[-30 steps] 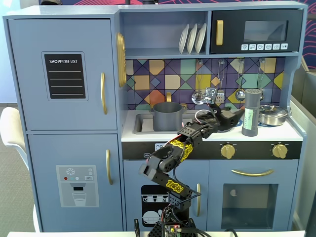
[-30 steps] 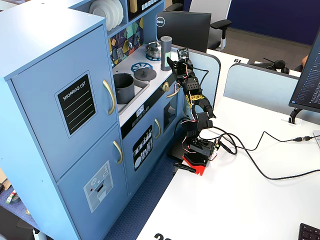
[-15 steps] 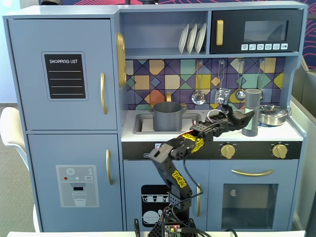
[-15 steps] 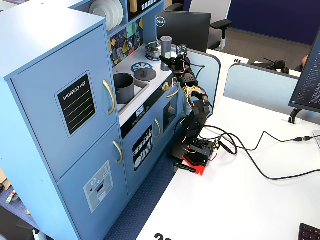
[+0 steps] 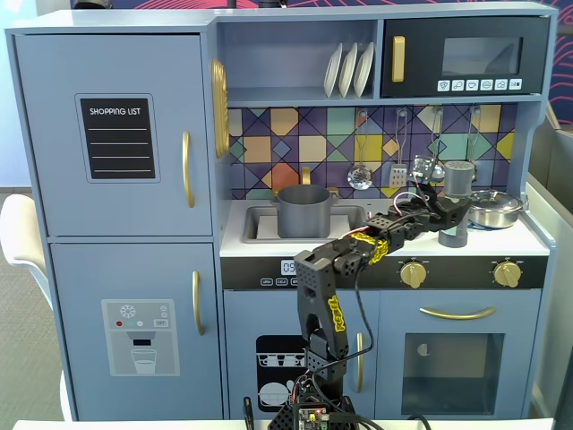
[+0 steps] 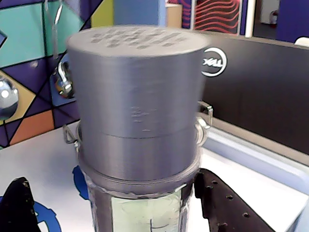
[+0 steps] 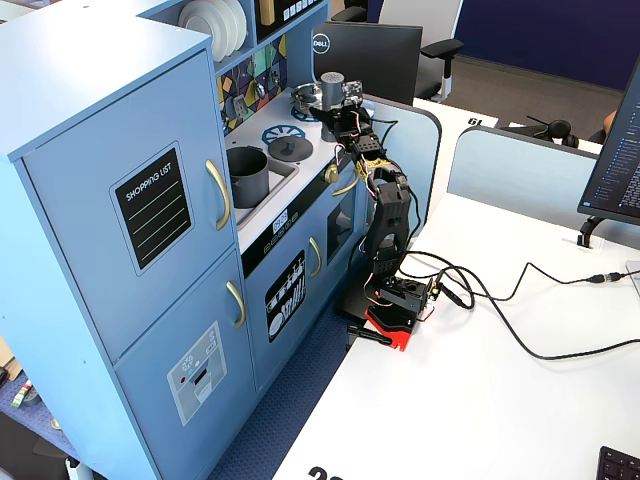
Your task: Put salt in the gray recipient
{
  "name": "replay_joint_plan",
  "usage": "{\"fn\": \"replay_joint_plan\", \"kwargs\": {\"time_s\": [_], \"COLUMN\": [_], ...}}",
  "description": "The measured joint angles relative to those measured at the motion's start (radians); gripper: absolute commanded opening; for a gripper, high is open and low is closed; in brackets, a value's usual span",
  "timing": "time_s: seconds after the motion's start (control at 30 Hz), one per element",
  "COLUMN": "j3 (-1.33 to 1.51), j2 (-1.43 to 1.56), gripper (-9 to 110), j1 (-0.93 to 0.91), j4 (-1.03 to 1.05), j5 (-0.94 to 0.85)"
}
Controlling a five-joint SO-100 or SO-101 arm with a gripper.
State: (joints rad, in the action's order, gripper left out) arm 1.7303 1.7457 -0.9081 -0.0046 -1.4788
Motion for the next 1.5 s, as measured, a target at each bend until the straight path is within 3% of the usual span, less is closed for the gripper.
{"fn": "replay_joint_plan", "kwargs": {"time_s": [0.43, 0.5, 0.57, 0.6, 0.8, 1.0, 1.2, 1.5], "j3": [-0.202, -0.235, -0.267, -0.276, -0.29, -0.288, -0.302, -0.31], "j2": [-0.213, -0.241, -0.264, -0.268, -0.27, -0.21, -0.012, 0.259], "gripper": [39, 30, 7, 1, 0, 0, 0, 0], "j1": [0.0, 0.0, 0.002, 0.006, 0.037, 0.06, 0.144, 0.442], "j4": [-0.021, -0.021, -0.021, -0.021, -0.012, 0.032, 0.265, 0.494], "j5": [-0.012, -0.012, -0.015, -0.029, -0.081, -0.025, 0.156, 0.759]}}
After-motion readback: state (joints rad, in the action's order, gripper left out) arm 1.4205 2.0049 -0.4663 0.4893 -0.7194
